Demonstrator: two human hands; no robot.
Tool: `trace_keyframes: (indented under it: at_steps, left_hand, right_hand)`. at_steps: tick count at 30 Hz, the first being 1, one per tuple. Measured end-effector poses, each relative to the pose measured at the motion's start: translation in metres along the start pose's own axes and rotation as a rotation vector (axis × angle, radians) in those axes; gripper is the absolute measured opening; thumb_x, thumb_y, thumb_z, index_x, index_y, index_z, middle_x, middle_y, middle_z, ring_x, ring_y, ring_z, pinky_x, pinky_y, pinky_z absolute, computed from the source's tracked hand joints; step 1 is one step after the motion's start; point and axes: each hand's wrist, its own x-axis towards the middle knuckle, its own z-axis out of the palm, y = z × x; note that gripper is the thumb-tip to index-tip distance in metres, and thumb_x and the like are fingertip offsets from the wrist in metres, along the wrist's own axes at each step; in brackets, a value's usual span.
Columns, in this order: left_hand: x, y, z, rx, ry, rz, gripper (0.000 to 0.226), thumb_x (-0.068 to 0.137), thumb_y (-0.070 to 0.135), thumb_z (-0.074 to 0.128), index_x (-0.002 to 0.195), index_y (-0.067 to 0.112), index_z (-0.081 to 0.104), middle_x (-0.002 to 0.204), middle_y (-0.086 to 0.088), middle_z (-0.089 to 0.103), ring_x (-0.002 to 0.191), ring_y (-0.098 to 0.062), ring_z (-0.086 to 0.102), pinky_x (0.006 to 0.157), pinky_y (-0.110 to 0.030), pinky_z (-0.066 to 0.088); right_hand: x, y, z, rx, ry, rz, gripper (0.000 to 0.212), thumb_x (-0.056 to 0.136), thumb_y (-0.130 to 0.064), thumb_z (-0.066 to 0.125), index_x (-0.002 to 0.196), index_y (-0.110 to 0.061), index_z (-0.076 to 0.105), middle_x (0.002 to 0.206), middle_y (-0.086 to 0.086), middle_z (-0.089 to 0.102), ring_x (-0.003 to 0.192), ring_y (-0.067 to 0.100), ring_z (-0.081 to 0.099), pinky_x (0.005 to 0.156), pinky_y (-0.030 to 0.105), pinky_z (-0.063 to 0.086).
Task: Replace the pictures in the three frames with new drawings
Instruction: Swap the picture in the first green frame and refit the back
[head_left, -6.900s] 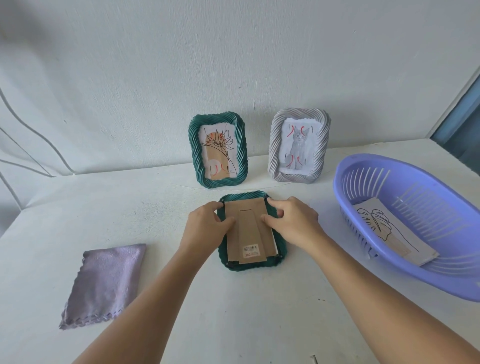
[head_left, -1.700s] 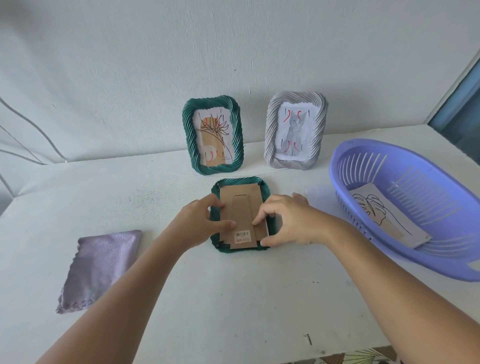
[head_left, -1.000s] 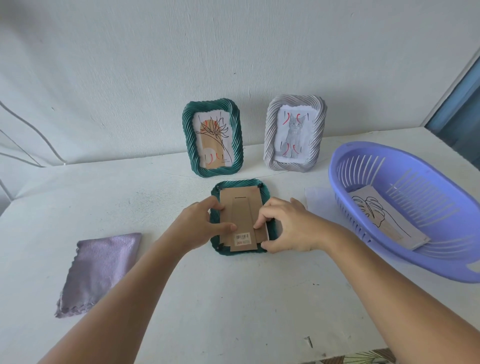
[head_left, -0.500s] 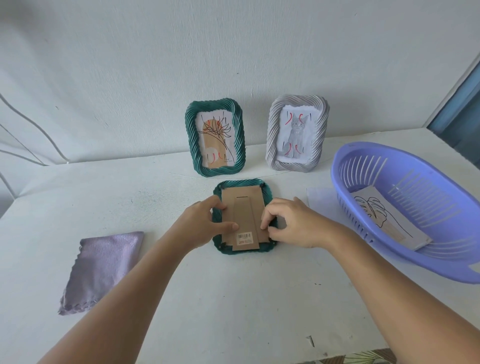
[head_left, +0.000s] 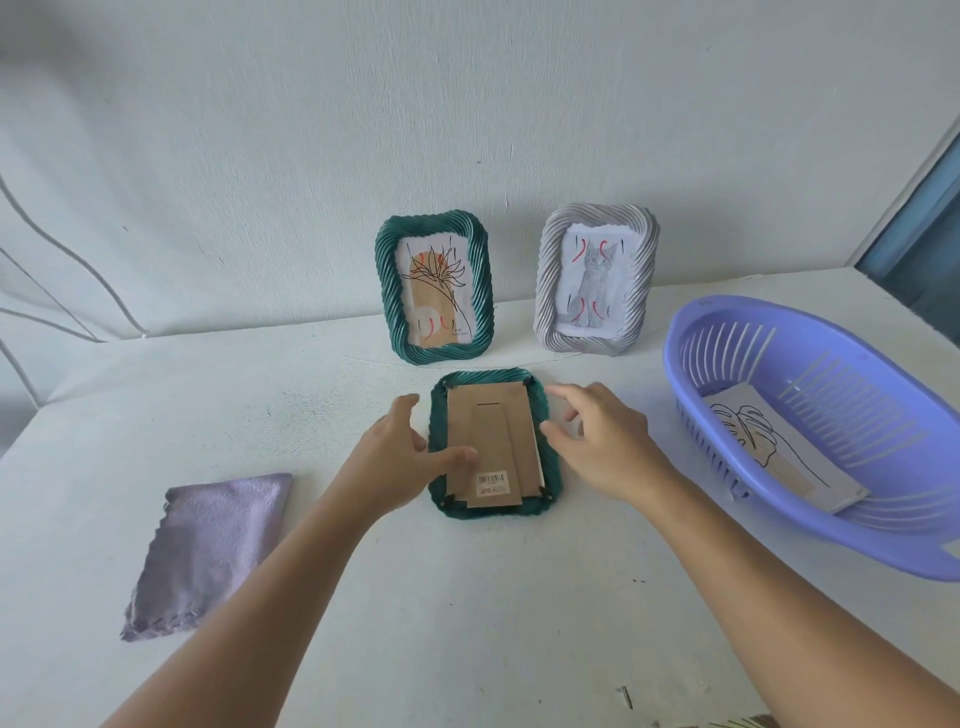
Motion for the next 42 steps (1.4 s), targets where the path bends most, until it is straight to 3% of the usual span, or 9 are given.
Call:
trace_keyframes:
  at_steps: [6, 12, 19, 25, 27, 30, 35, 38, 42]
  left_hand:
    - [0.001, 0.004, 0.003, 0.095, -0.091, -0.031, 0.099, 0.06, 0.091, 0.059, 0.14, 0.033, 0.05, 0.114, 0.001, 0.064, 0.097, -0.017, 0.065, 0.084, -0.041, 0.06]
    - [-0.004, 0.005, 0.008, -0.154, -0.013, -0.062, 0.08, 0.075, 0.057, 0.082, 0.141, 0.034, 0.043, 0.105, 0.004, 0.065, 0.092, -0.013, 0.067, 0.079, -0.037, 0.06]
    - [-0.01, 0.011, 0.01, -0.463, 0.017, 0.051, 0.079, 0.083, 0.028, 0.084, 0.145, 0.046, 0.04, 0.108, -0.001, 0.07, 0.09, -0.014, 0.074, 0.073, -0.036, 0.064]
    - [-0.014, 0.014, 0.002, -0.573, 0.047, 0.15, 0.086, 0.089, 0.018, 0.078, 0.152, 0.053, 0.03, 0.115, -0.003, 0.07, 0.093, -0.015, 0.074, 0.071, -0.03, 0.063]
    - [-0.013, 0.015, -0.002, -0.551, 0.075, 0.166, 0.088, 0.09, 0.02, 0.077, 0.152, 0.056, 0.026, 0.116, -0.001, 0.07, 0.093, -0.013, 0.074, 0.071, -0.029, 0.063]
    - [-0.011, 0.016, -0.01, -0.455, 0.103, 0.155, 0.089, 0.089, 0.027, 0.077, 0.155, 0.053, 0.022, 0.119, 0.001, 0.065, 0.089, -0.012, 0.072, 0.067, -0.025, 0.061]
    - [-0.017, 0.024, -0.024, -0.207, 0.277, 0.137, 0.092, 0.087, 0.051, 0.071, 0.159, 0.041, 0.014, 0.131, 0.007, 0.044, 0.104, -0.009, 0.052, 0.09, -0.028, 0.048]
    - [-0.028, 0.047, -0.033, -0.23, 0.343, 0.202, 0.081, 0.089, 0.064, 0.061, 0.157, 0.041, 0.025, 0.13, 0.014, 0.052, 0.098, -0.003, 0.058, 0.087, -0.025, 0.045]
    - [-0.037, 0.069, -0.039, -0.339, 0.334, 0.206, 0.081, 0.088, 0.077, 0.048, 0.157, 0.04, 0.027, 0.127, 0.018, 0.061, 0.103, -0.004, 0.065, 0.094, -0.031, 0.048]
  right_hand:
    - [0.003, -0.005, 0.013, -0.126, -0.154, 0.085, 0.054, 0.1, -0.05, 0.045, 0.151, -0.035, 0.035, 0.113, -0.005, 0.048, 0.118, 0.018, 0.048, 0.101, 0.042, 0.028]
    - [0.001, -0.014, 0.01, -0.062, -0.153, 0.159, 0.043, 0.099, -0.036, 0.048, 0.14, -0.024, 0.046, 0.121, -0.003, 0.05, 0.122, 0.023, 0.048, 0.091, 0.037, 0.024]
    - [0.003, -0.014, 0.01, 0.226, -0.117, 0.223, 0.063, 0.097, -0.031, 0.056, 0.154, -0.041, 0.03, 0.118, -0.013, 0.054, 0.112, 0.013, 0.055, 0.111, 0.04, 0.034]
    - [0.0, -0.025, 0.005, 0.612, -0.049, 0.158, 0.07, 0.101, -0.019, 0.057, 0.153, -0.052, 0.025, 0.123, -0.006, 0.054, 0.1, 0.001, 0.057, 0.084, 0.016, 0.04]
    - [0.0, -0.03, 0.006, 0.69, -0.065, 0.113, 0.076, 0.101, -0.019, 0.058, 0.148, -0.065, 0.021, 0.133, -0.006, 0.054, 0.106, 0.006, 0.061, 0.094, 0.022, 0.041]
    - [-0.001, -0.036, 0.006, 0.763, -0.025, 0.047, 0.081, 0.099, -0.016, 0.061, 0.138, -0.077, 0.024, 0.104, 0.001, 0.059, 0.078, 0.007, 0.054, 0.081, 0.022, 0.041]
    - [0.001, -0.051, 0.001, 0.768, 0.1, -0.085, 0.076, 0.098, -0.011, 0.063, 0.148, -0.059, 0.033, 0.107, 0.001, 0.065, 0.083, 0.008, 0.057, 0.079, 0.018, 0.046]
    - [-0.002, -0.07, -0.005, 0.68, 0.168, -0.145, 0.081, 0.096, -0.012, 0.066, 0.158, -0.043, 0.022, 0.105, -0.011, 0.071, 0.076, 0.004, 0.067, 0.066, 0.02, 0.053]
    - [-0.007, -0.096, -0.007, 0.445, 0.18, -0.306, 0.096, 0.097, -0.021, 0.068, 0.161, -0.041, -0.001, 0.114, -0.021, 0.069, 0.087, 0.004, 0.07, 0.075, 0.018, 0.056]
